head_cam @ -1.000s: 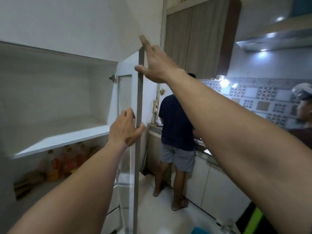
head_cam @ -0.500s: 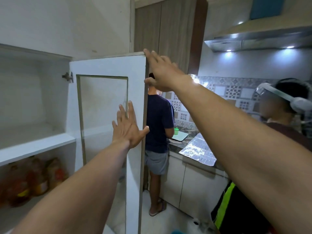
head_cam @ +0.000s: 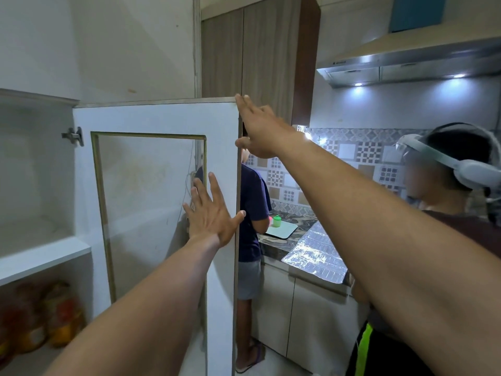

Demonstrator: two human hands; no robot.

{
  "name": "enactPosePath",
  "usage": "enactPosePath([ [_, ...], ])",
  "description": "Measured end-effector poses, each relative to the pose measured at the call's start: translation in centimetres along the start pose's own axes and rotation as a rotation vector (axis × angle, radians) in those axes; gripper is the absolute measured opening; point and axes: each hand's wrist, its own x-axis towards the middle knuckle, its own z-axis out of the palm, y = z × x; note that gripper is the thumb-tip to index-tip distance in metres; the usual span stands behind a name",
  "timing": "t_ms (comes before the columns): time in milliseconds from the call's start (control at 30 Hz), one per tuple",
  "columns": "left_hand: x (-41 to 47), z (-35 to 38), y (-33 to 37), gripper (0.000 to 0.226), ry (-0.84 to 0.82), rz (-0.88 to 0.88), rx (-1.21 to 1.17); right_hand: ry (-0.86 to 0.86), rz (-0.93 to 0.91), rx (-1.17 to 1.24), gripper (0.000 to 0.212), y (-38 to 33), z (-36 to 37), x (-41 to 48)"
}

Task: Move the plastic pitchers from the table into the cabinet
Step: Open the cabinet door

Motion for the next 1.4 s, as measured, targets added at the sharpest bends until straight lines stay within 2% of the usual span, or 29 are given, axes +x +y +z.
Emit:
enactPosePath([
  [433, 3.1, 3.2, 1.9, 0.114, 0.019, -0.011, 0.041, -0.047, 0.028, 0.092, 0.096, 3.5, 2.8, 2.9],
  [633, 4.4, 4.5, 2.0, 0.114, 0.036, -0.018, 0.024, 0.027, 0.045, 0.061, 0.093, 4.3, 4.3, 3.8],
  [767, 4.3, 4.0, 1.4, 0.096, 0.08, 0.02, 0.052, 0.153, 0.017, -0.051, 0.089, 3.5, 4.8, 3.7],
  [867, 4.9, 2.0, -0.5, 0.084, 0.123, 0.039, 0.128, 0.242, -0.096, -0.046, 0.084, 1.1, 4.4, 4.1],
  [1100, 5.3, -5.3, -8.6, 0.071, 0.154, -0.003, 0.316, 0.196, -0.169, 0.091, 0.079, -6.4, 6.3, 5.9],
  [1400, -1.0, -17.5, -23.7, 0.068, 0.228, -0.277, 0.567, 0.064, -0.341, 0.35, 0.077, -22.3, 11.0, 7.4],
])
